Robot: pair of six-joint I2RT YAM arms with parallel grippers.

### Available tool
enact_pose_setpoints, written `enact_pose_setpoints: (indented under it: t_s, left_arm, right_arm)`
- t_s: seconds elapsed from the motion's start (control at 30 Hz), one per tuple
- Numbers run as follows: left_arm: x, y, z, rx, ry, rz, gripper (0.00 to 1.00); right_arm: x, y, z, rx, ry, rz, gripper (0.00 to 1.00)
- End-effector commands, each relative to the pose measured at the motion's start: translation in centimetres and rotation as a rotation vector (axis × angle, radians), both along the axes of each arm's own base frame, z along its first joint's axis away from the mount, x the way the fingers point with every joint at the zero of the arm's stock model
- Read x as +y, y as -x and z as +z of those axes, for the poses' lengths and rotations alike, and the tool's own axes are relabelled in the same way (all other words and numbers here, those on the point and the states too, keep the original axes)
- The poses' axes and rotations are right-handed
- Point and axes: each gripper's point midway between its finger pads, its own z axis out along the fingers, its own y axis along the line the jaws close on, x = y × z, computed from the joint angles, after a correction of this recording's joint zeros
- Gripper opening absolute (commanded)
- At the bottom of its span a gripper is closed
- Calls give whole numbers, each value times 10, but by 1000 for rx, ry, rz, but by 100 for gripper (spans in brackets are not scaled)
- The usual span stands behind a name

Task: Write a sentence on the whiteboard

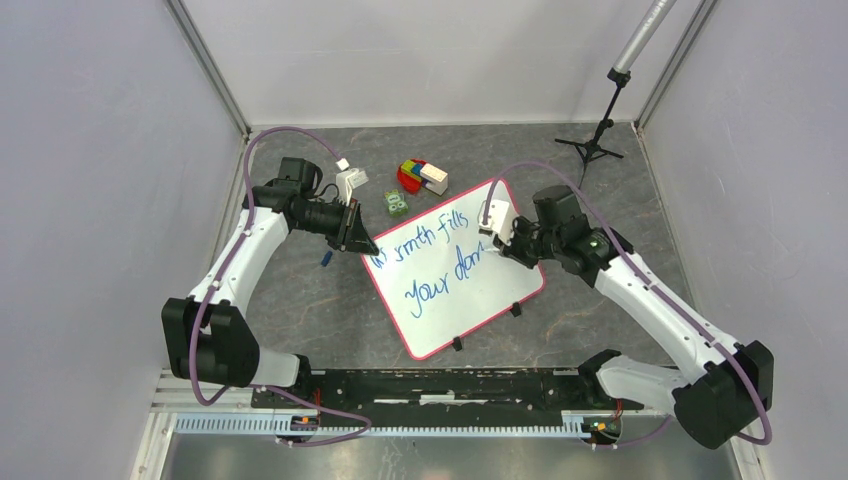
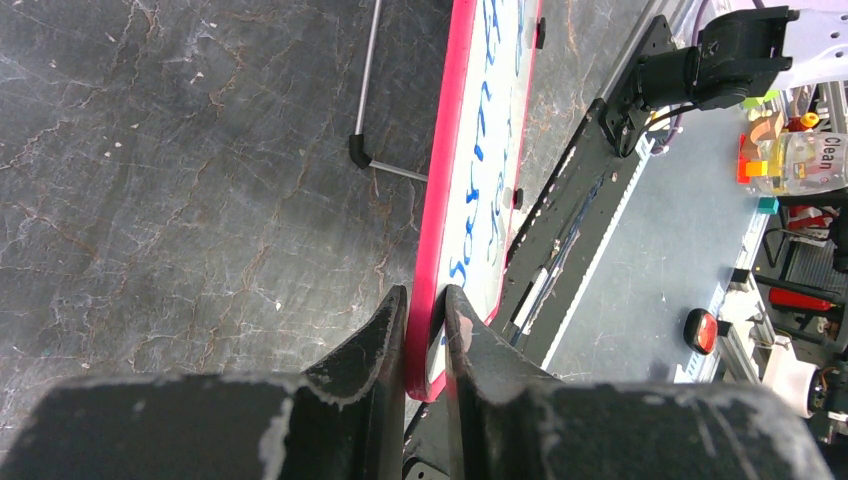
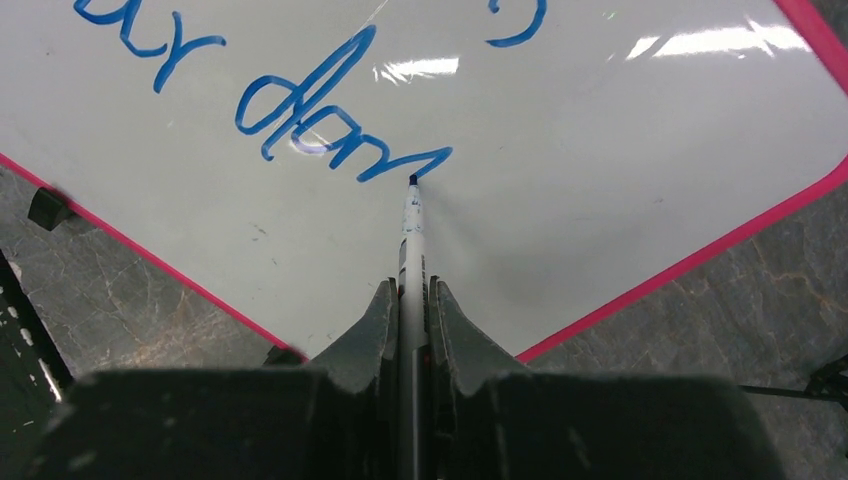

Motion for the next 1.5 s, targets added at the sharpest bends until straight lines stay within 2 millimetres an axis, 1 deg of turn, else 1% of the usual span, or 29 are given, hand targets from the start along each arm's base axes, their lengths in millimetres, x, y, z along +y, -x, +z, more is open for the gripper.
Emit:
enact_pose_setpoints:
  t_s: [0.0,0.2,0.3,0.47,0.6,0.7,0.8,0.9,1.0,1.1,1.17,1.3,1.37,1.47]
  left_arm:
    - [2,-7,-1,-42,-41,-1,2]
    - [1,-7,0,-45,-41,-3,2]
    - [1,-7,0,-44,-40,-4,2]
    - [0,-7,2,-47,-37,-4,3]
    - [0,-7,2,-48,-37,-5,2]
    - [1,-7,2,-49,-38,-4,2]
    - [1,-7,2,-51,-39,-2,2]
    - [1,-7,3,-55,-38,-2,2]
    - [0,-6,4,-54,-37,-3,2]
    - [0,-6,4,-54,-34,-5,2]
    - [0,-7,5,-57,-34,-5,2]
    - [-1,-6,5,-57,-32,-7,3]
    - [-1,-6,6,-60,-32,-8,2]
    - [0,-6,6,-63,-33,-6,2]
  right_arm:
    - [-7,14,-12,34,23,28,0]
    - [-8,29,-25,85,29,55,0]
    - [-6,39,-30,115,18,84,0]
    - [3,48,-29,135,0,121,0]
    - [16,48,-23,132,-16,144,0]
    - [27,45,-14,113,-28,157,0]
    - [35,39,0,91,-50,159,0]
    - [37,36,15,72,-62,163,0]
    - [34,38,21,52,-67,156,0]
    - [24,41,21,46,-52,135,0]
    - [13,40,15,41,-25,105,0]
    - [-10,35,-4,54,37,40,0]
    - [-17,34,-12,63,54,23,0]
    - [-19,30,-14,57,59,8,0]
